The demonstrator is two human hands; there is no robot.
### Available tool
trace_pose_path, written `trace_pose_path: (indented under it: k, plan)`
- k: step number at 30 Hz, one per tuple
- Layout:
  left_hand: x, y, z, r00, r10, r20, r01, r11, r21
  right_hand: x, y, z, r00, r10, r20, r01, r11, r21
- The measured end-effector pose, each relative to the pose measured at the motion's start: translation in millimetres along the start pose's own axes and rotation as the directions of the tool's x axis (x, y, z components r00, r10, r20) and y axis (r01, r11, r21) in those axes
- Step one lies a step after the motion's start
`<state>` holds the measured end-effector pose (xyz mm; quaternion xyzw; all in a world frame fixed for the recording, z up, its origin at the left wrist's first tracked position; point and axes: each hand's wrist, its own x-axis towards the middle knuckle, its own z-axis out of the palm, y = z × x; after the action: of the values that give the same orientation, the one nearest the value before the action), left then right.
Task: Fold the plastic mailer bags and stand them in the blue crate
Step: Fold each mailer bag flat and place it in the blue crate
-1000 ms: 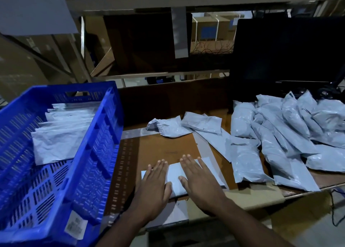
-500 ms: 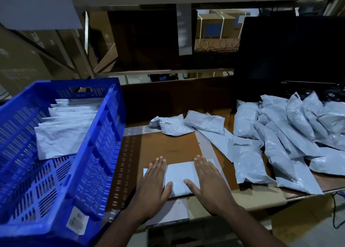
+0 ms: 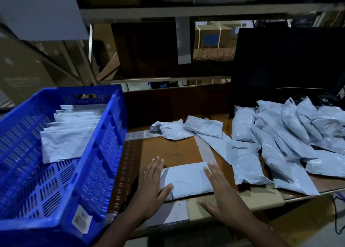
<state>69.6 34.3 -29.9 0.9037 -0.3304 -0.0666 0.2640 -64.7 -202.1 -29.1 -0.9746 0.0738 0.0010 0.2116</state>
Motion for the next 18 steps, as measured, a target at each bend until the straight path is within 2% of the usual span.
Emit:
trace_pose_path:
  k: [2, 5, 9, 11, 13, 16, 18]
  plan:
    - [-9, -1, -5, 0.999, 0.042, -0.007, -0.043, 0.997, -0.072, -6, 3, 2, 0.999, -0.031, -0.018, 0.032, 0.998, 0.046]
    - [-22, -2, -10, 0.997, 0.07, 0.02, -0.069, 0.996, -0.064, -5, 4, 4, 0.992, -0.013, -0.124, 0.028, 0.993, 0.117]
    - [-23, 0, -22, 0.99, 0.056, -0.126, -0.069, 0.993, -0.098, -1, -10, -9, 0.972, 0.008, -0.236, 0.046, 0.973, 0.225]
    - [-17, 1, -31, 0.972, 0.006, -0.233, -0.045, 0.986, -0.162, 2, -20, -21, 0.952, 0.048, -0.303, 0.037, 0.963, 0.268]
    - [-9, 2, -43, 0.948, -0.1, -0.304, 0.002, 0.952, -0.307, 6, -31, -37, 0.907, 0.129, -0.401, 0.002, 0.95, 0.311]
    - [3, 8, -54, 0.927, -0.238, -0.29, 0.066, 0.865, -0.497, 21, -35, -52, 0.815, 0.203, -0.542, -0.085, 0.968, 0.235]
    - [10, 12, -51, 0.917, -0.28, -0.284, 0.118, 0.87, -0.478, 36, -31, -53, 0.815, 0.192, -0.547, -0.137, 0.981, 0.139]
